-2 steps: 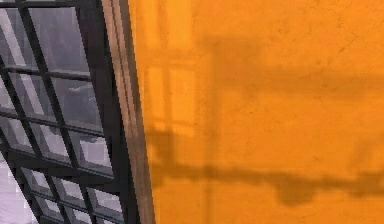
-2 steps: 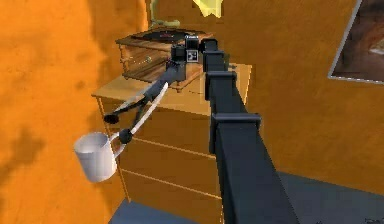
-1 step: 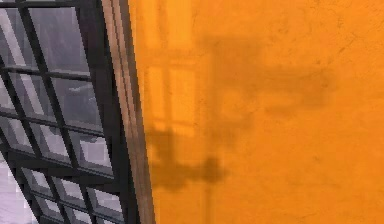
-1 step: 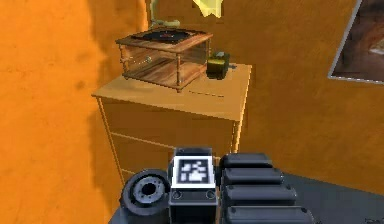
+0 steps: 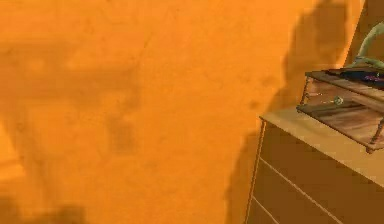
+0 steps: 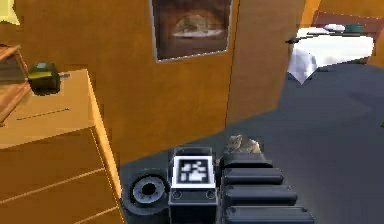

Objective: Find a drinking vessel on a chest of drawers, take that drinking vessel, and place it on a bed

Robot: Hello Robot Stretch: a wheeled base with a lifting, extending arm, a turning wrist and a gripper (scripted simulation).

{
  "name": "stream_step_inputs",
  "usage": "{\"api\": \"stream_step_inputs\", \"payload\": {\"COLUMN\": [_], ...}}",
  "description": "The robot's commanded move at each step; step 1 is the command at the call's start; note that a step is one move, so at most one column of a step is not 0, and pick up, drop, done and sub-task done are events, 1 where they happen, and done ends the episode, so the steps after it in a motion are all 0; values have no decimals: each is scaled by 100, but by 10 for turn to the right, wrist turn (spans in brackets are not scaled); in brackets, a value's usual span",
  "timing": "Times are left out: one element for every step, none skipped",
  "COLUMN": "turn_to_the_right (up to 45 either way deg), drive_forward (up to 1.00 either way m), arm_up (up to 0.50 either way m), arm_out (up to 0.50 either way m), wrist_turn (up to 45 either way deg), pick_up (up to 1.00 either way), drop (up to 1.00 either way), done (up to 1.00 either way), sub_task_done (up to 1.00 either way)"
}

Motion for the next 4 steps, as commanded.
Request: {"api": "stream_step_inputs", "payload": {"turn_to_the_right": [450, 450, 360, 30], "drive_forward": [0, 0, 0, 0], "arm_up": [0, 0, 0, 0], "arm_out": [0, 0, 0, 0], "wrist_turn": [0, 0, 0, 0], "pick_up": [0, 0, 0, 0], "drop": [0, 0, 0, 0], "done": [0, 0, 0, 0], "sub_task_done": [0, 0, 0, 0]}}
